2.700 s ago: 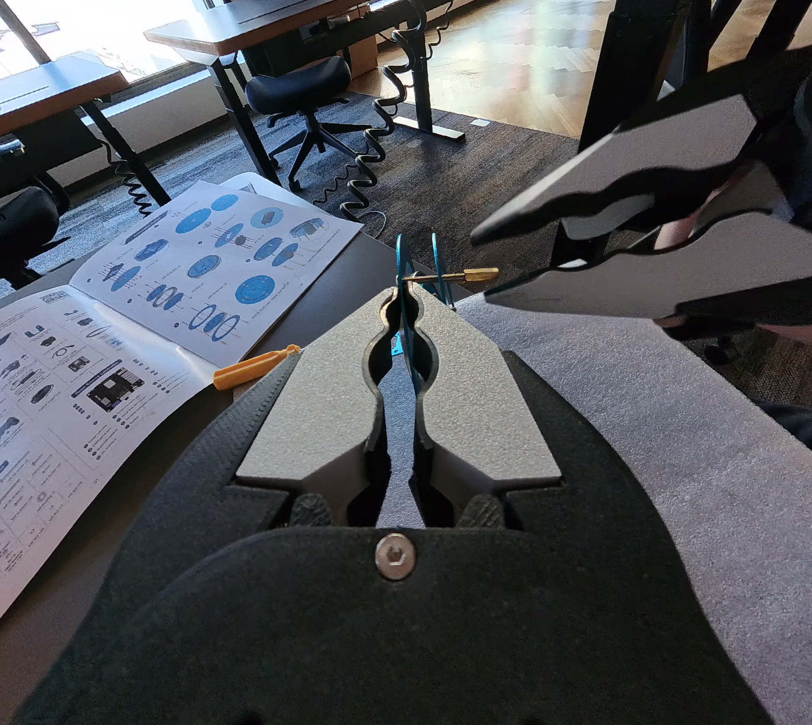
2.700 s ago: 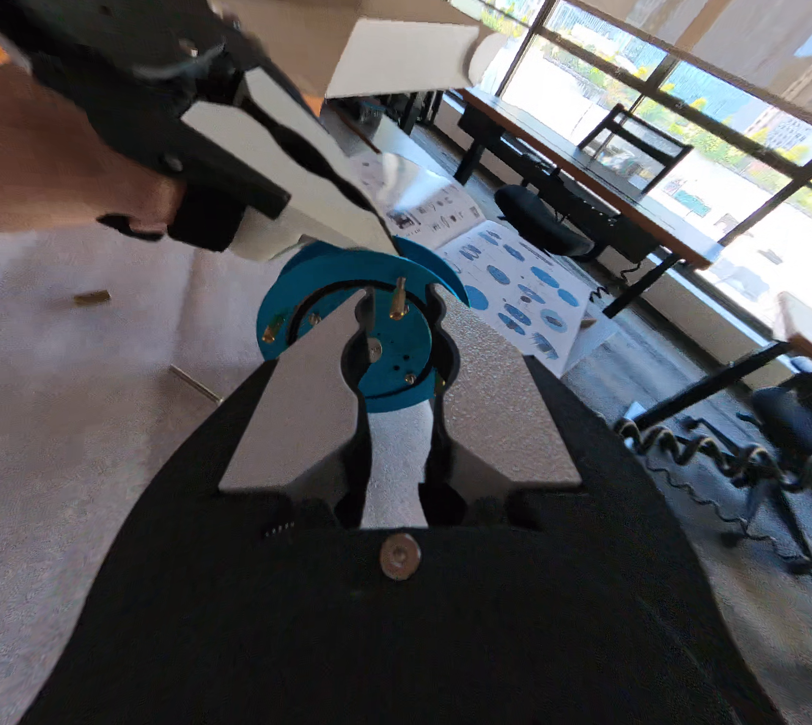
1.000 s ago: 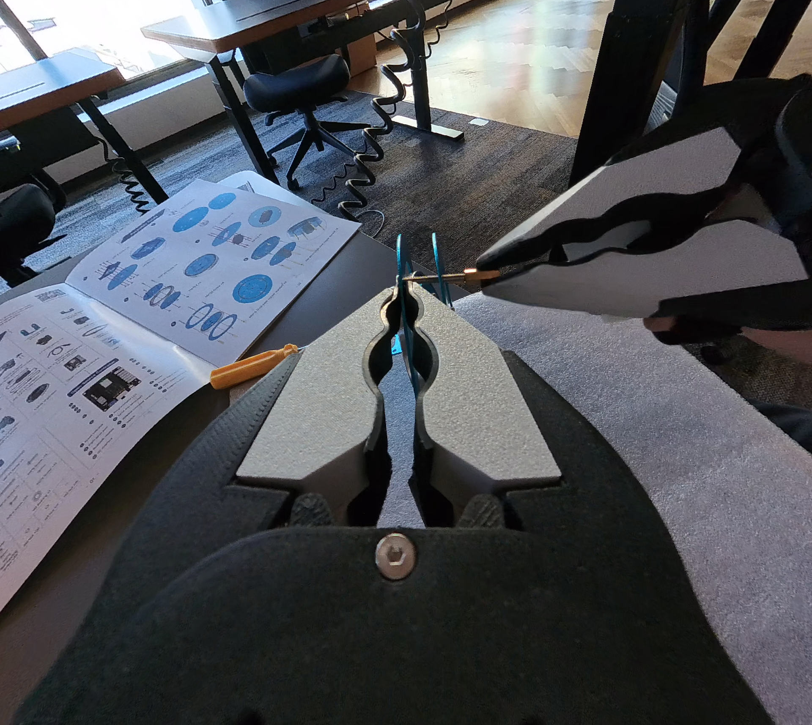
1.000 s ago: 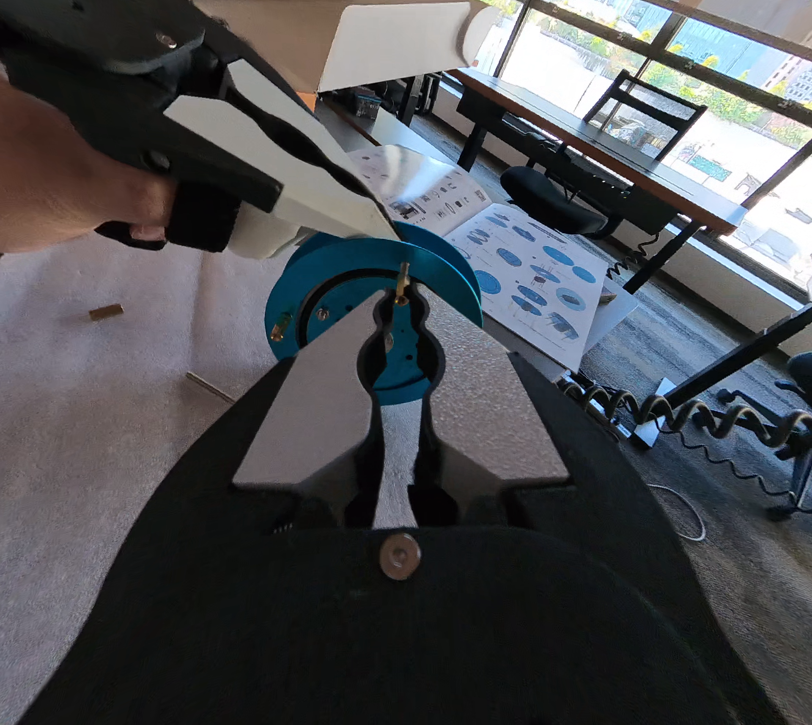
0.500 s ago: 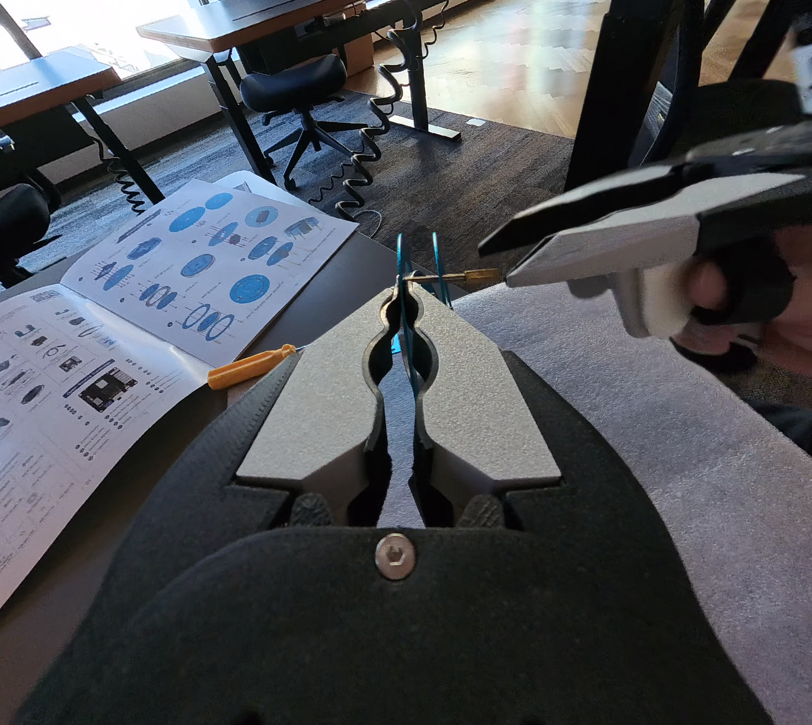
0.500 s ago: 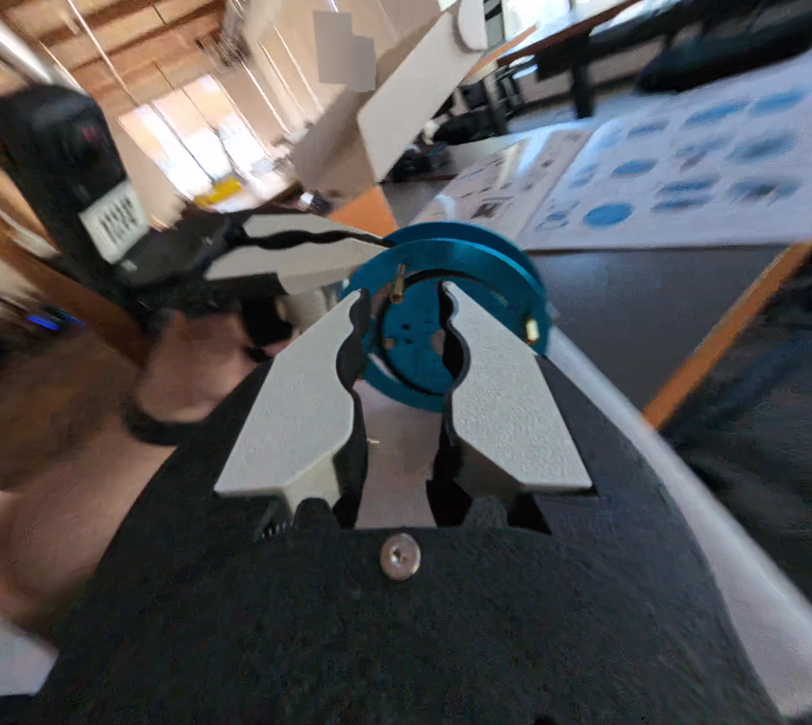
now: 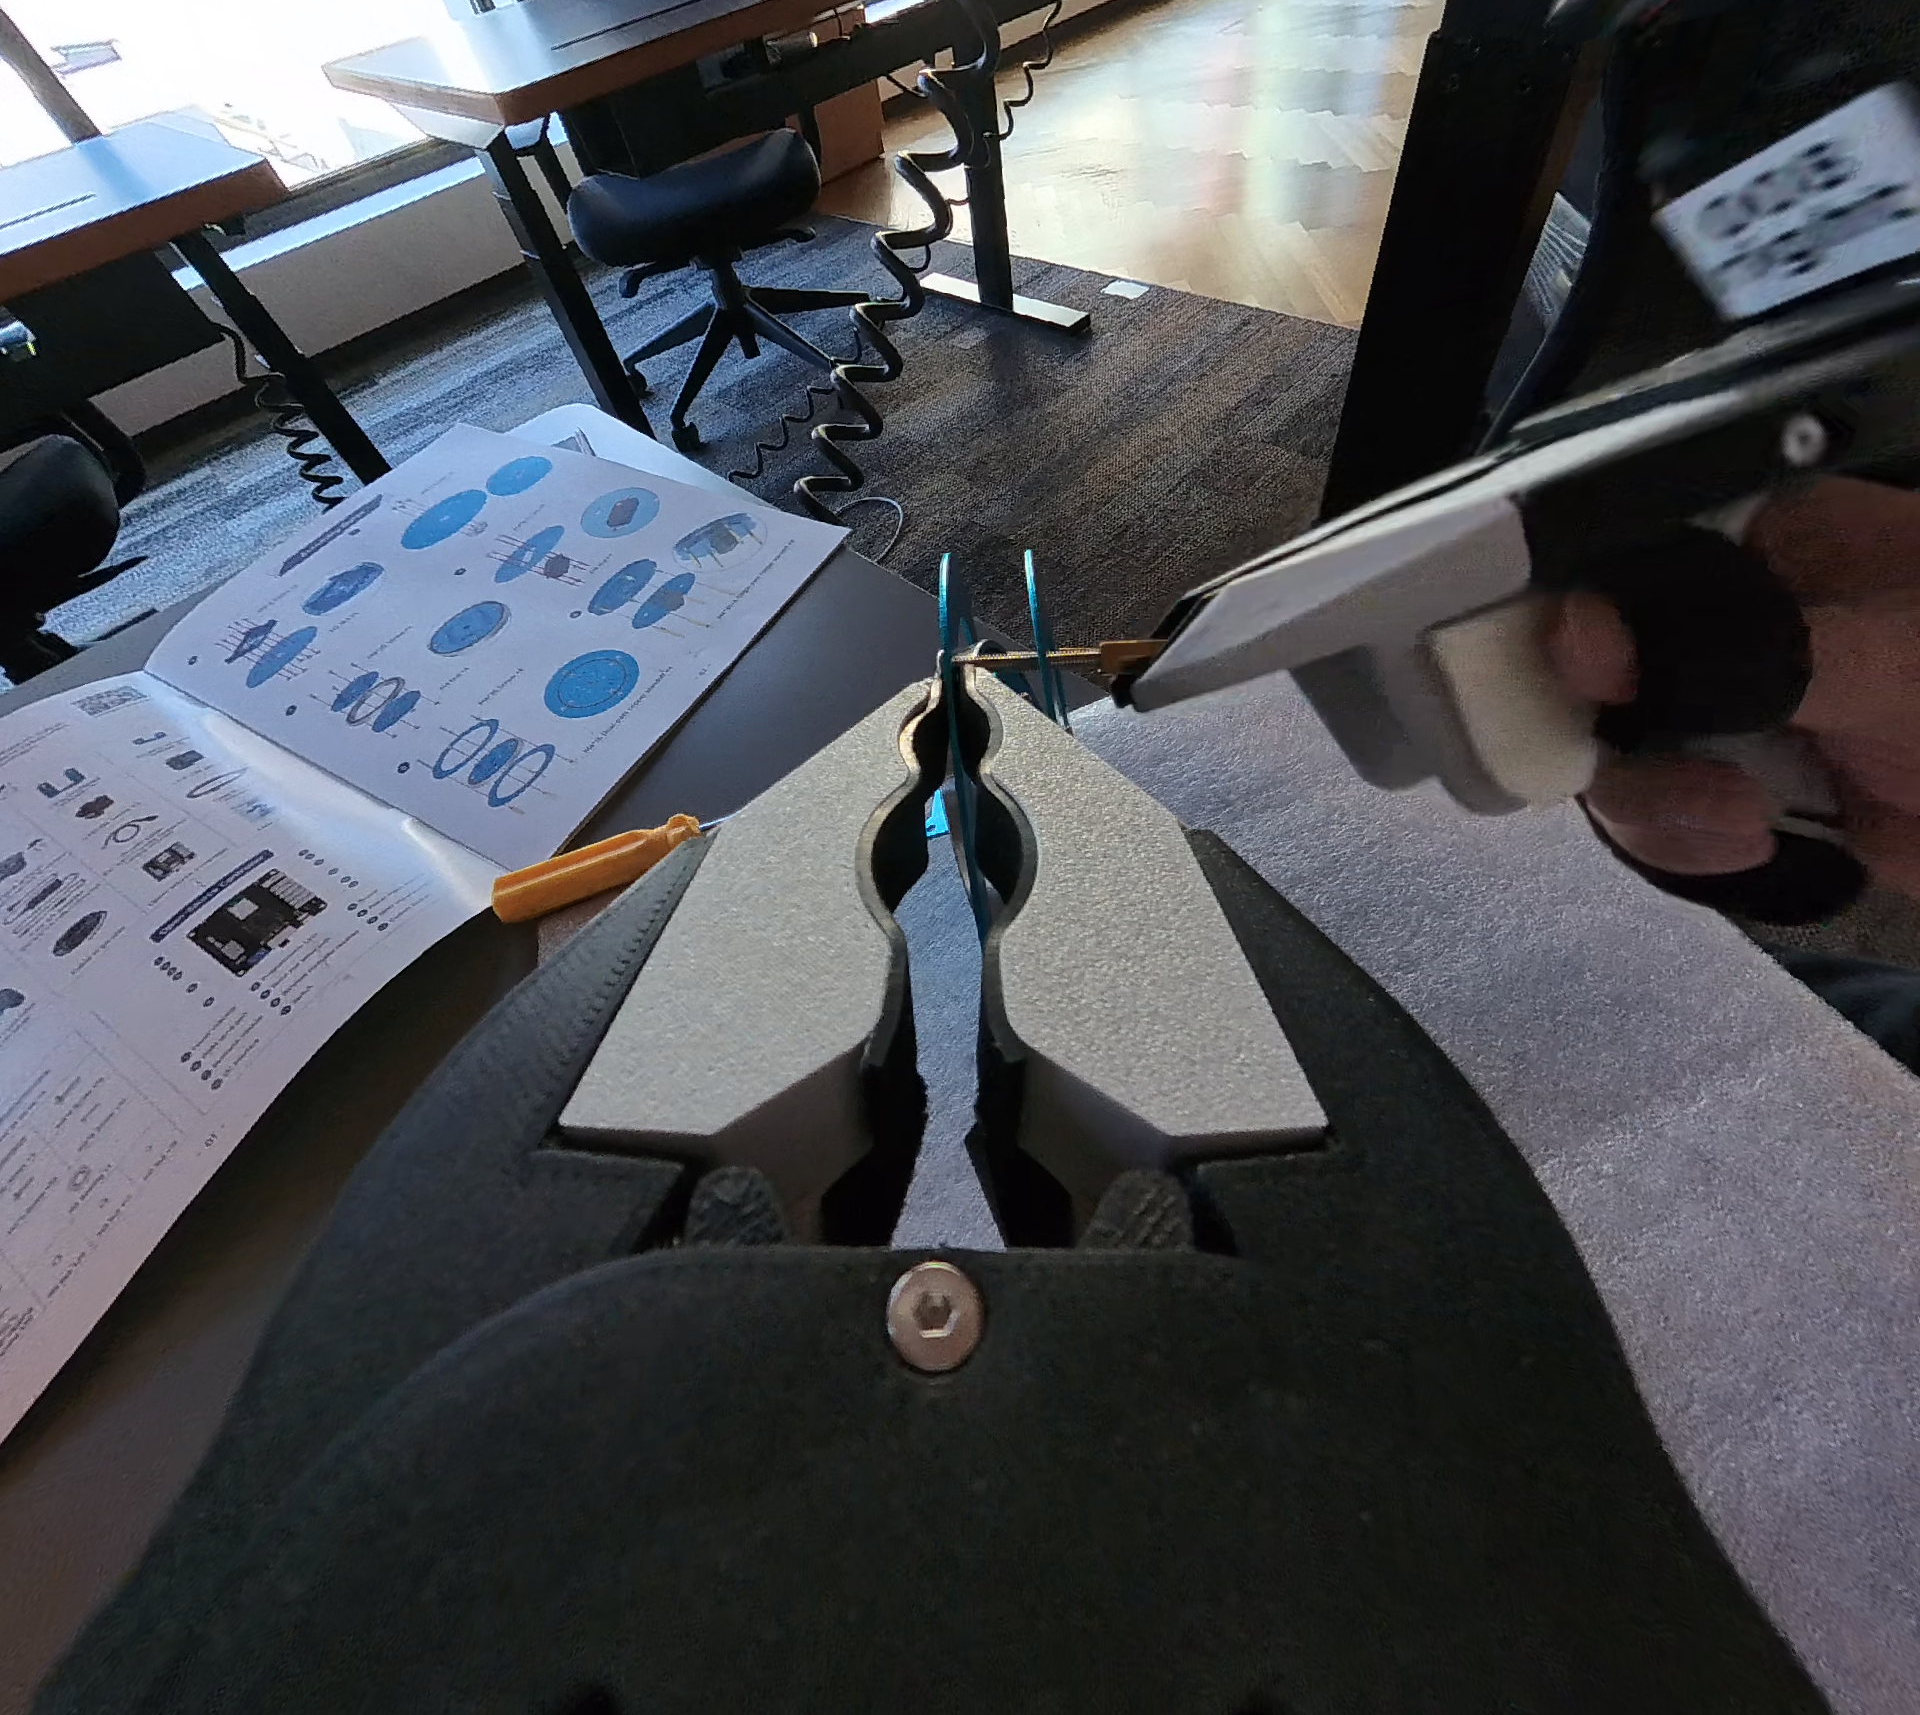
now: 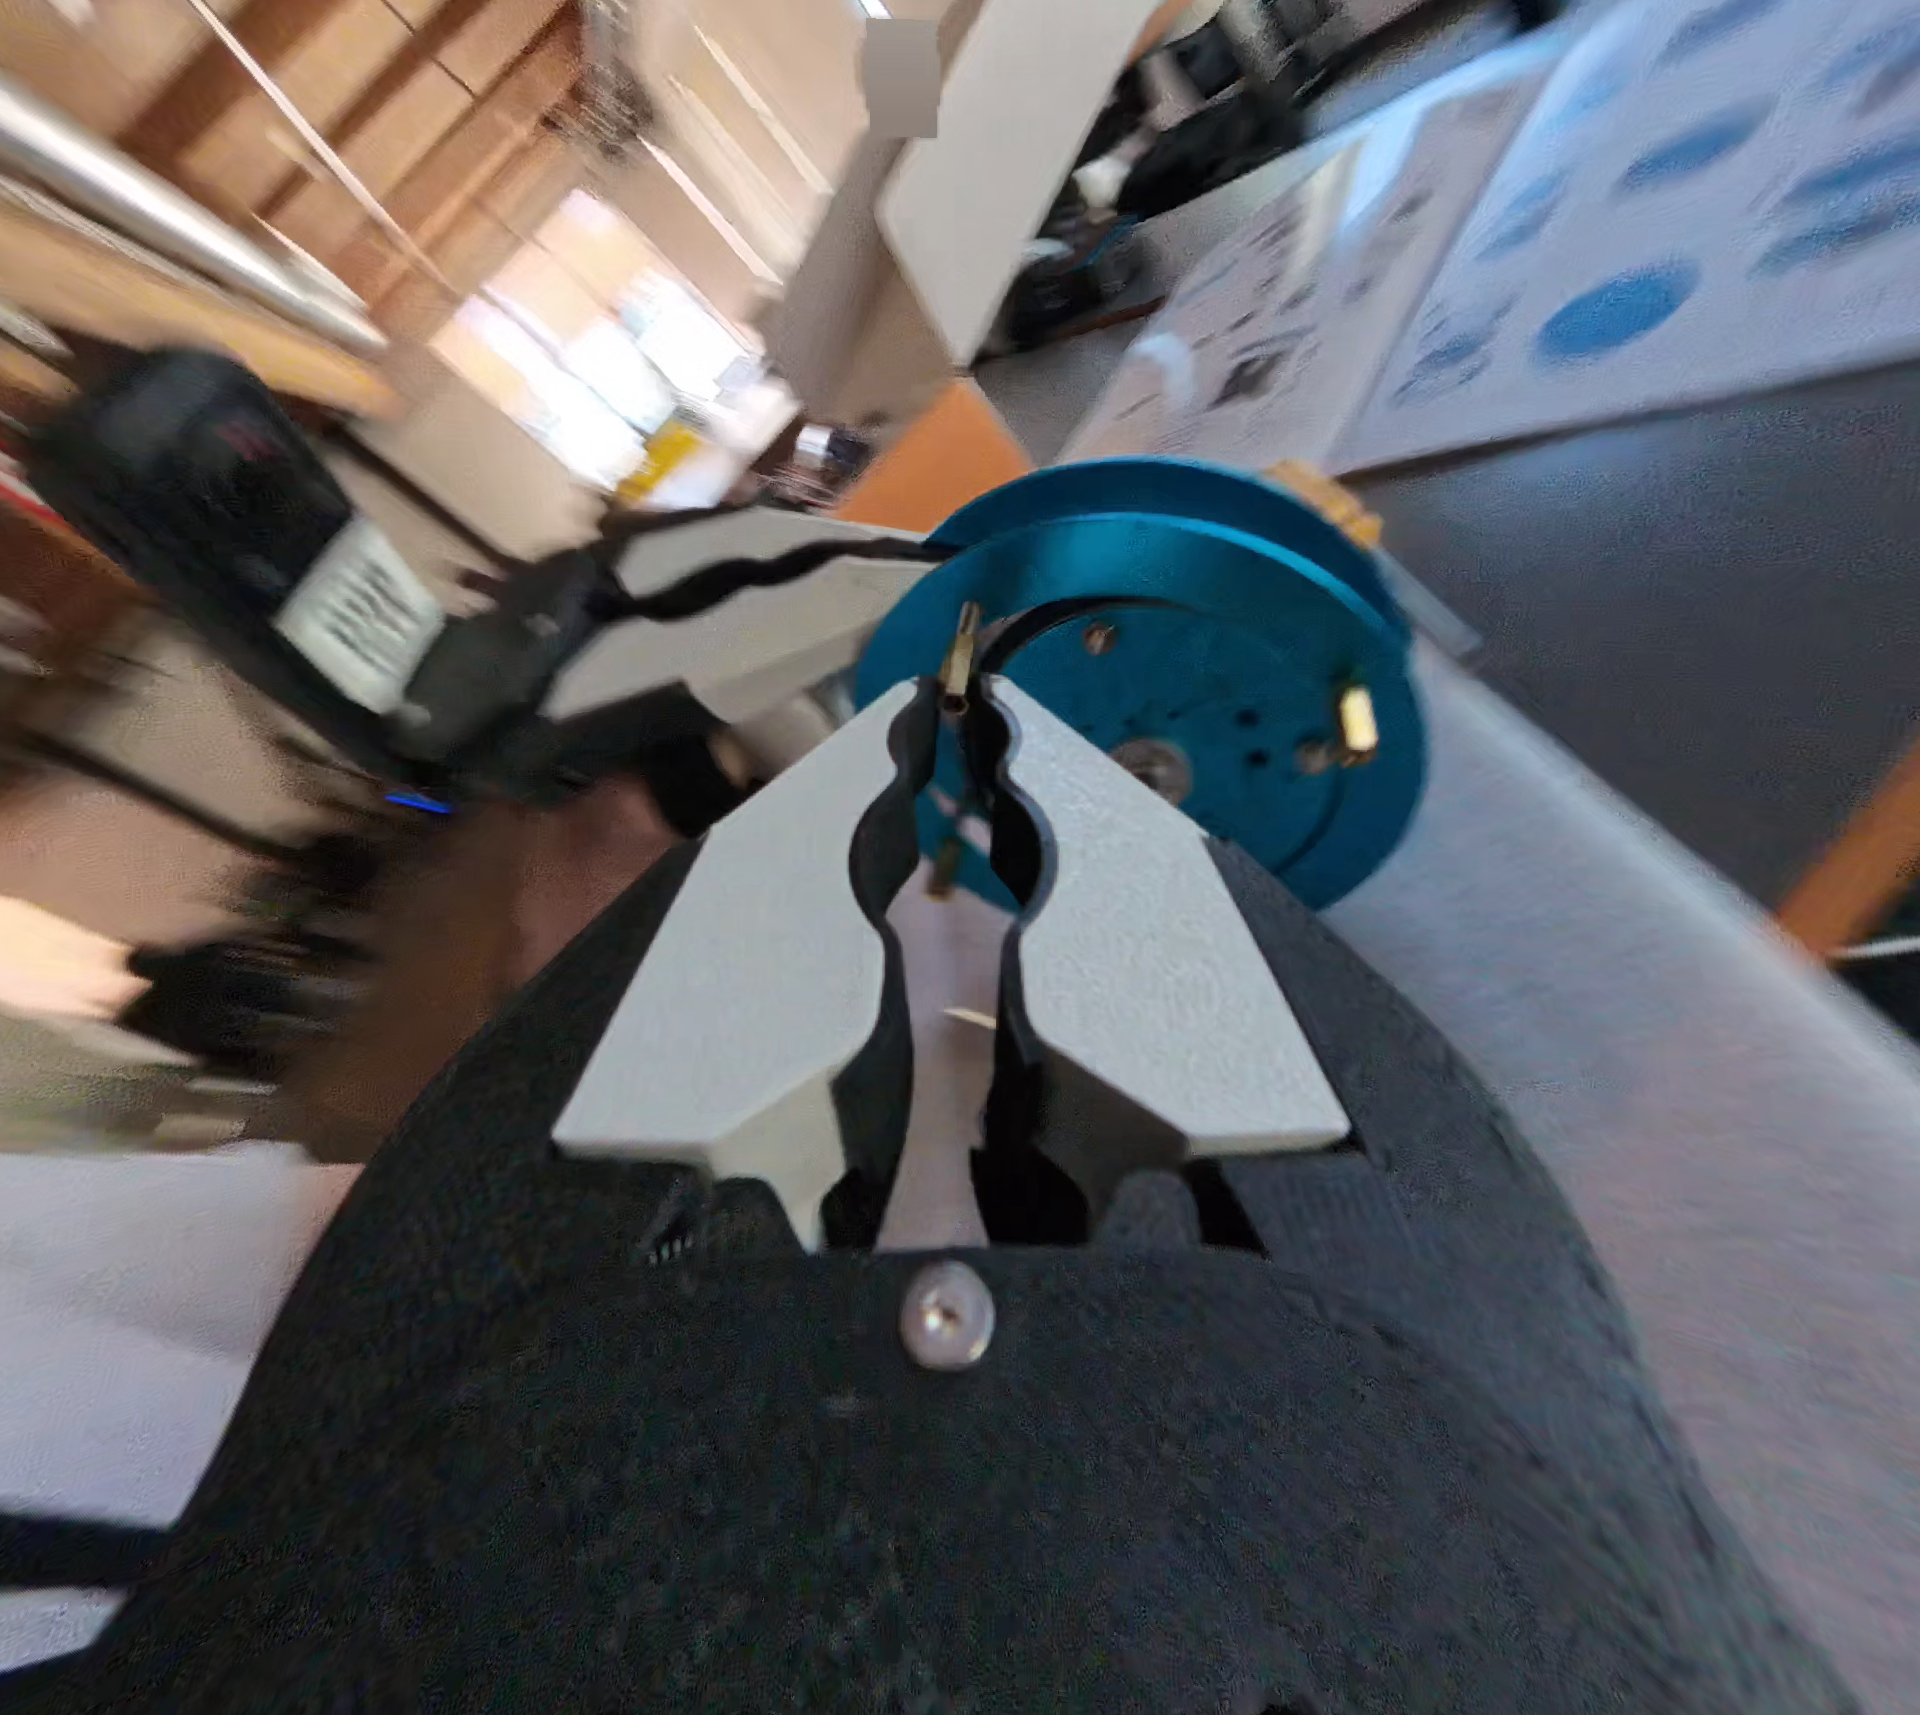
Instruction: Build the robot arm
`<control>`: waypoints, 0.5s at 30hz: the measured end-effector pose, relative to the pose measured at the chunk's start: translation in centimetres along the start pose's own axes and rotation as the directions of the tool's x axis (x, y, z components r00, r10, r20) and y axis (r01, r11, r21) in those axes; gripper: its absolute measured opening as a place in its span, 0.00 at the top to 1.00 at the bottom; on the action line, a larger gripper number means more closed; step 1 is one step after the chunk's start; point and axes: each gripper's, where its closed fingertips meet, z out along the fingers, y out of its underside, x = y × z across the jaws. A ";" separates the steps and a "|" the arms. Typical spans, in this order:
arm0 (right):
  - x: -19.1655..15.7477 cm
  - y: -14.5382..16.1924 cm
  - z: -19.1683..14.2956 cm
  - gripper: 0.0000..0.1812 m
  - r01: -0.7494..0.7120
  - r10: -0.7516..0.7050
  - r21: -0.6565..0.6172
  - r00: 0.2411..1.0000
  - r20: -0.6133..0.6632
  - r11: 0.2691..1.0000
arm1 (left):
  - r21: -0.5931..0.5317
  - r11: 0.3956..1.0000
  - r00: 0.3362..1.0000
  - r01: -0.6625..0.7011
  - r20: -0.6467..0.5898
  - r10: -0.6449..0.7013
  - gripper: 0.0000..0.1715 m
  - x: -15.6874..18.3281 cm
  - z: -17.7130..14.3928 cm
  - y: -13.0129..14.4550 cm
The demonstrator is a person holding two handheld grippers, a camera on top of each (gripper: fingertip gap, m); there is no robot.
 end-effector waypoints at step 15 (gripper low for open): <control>-1.6 0.3 -1.3 0.70 0.984 -0.986 -0.138 0.093 -0.137 0.112 | 0.001 1.000 1.000 0.002 -0.003 -0.002 1.00 0.0 0.0 0.0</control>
